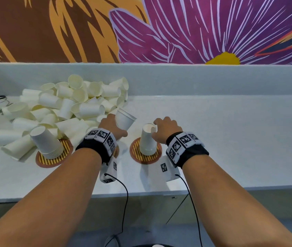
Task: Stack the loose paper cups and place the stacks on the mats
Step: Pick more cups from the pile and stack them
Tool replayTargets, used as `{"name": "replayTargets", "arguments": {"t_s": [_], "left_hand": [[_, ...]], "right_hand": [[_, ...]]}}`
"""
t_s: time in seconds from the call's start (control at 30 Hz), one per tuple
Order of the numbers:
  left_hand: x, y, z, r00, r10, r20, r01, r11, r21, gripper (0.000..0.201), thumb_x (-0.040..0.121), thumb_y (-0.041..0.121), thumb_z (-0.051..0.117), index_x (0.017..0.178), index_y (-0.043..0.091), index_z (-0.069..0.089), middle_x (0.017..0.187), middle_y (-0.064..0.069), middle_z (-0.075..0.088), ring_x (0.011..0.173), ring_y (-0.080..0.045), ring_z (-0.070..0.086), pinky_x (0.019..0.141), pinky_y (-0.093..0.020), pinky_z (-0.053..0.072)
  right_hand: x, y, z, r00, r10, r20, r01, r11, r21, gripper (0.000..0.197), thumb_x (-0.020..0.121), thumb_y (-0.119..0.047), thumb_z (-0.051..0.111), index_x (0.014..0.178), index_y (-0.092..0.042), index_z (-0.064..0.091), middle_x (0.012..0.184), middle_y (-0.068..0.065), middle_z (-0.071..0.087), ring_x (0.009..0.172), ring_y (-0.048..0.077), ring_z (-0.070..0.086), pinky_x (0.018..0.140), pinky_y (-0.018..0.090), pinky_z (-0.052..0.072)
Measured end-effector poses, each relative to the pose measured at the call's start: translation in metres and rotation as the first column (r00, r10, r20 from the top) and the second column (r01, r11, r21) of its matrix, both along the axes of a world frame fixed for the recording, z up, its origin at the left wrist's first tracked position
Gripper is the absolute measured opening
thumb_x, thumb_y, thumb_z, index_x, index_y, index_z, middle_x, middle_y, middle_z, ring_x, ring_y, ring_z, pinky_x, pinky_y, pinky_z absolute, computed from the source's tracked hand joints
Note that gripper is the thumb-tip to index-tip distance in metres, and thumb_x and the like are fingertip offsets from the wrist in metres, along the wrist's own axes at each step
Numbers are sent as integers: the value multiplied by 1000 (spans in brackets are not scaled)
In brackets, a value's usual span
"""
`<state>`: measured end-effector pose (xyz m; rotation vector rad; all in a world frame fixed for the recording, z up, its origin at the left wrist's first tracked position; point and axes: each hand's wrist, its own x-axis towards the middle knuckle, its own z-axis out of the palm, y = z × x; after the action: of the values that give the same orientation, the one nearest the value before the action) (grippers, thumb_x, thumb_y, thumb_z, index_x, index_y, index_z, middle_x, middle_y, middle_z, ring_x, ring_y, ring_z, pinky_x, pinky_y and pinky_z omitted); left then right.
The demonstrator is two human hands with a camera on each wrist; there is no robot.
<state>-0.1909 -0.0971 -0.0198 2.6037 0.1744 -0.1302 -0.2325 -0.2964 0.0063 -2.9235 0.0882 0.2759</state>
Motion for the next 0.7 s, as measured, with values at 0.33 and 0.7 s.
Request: {"name": "replayTargets", "arguments": {"t_s": [0.33,0.7], "left_hand": [[17,57,32,998,36,47,-33,998,-62,75,68,31,80,128,8,42,118,-12,56,104,-32,56,80,-37,47],[69,148,54,997,62,53,-55,990,-133,70,70,28,79,127,9,44,114,-10,58,92,-26,52,73,-33,43]], "right_hand": [[36,76,16,993,111,49,-111,994,9,46,92,-36,50,136,-23,41,134,8,42,122,29,42,99,42,41],[95,163,14,995,94,20,-95,993,74,43,92,-34,51,134,-22,44,131,8,46,119,29,47,96,42,44]]}}
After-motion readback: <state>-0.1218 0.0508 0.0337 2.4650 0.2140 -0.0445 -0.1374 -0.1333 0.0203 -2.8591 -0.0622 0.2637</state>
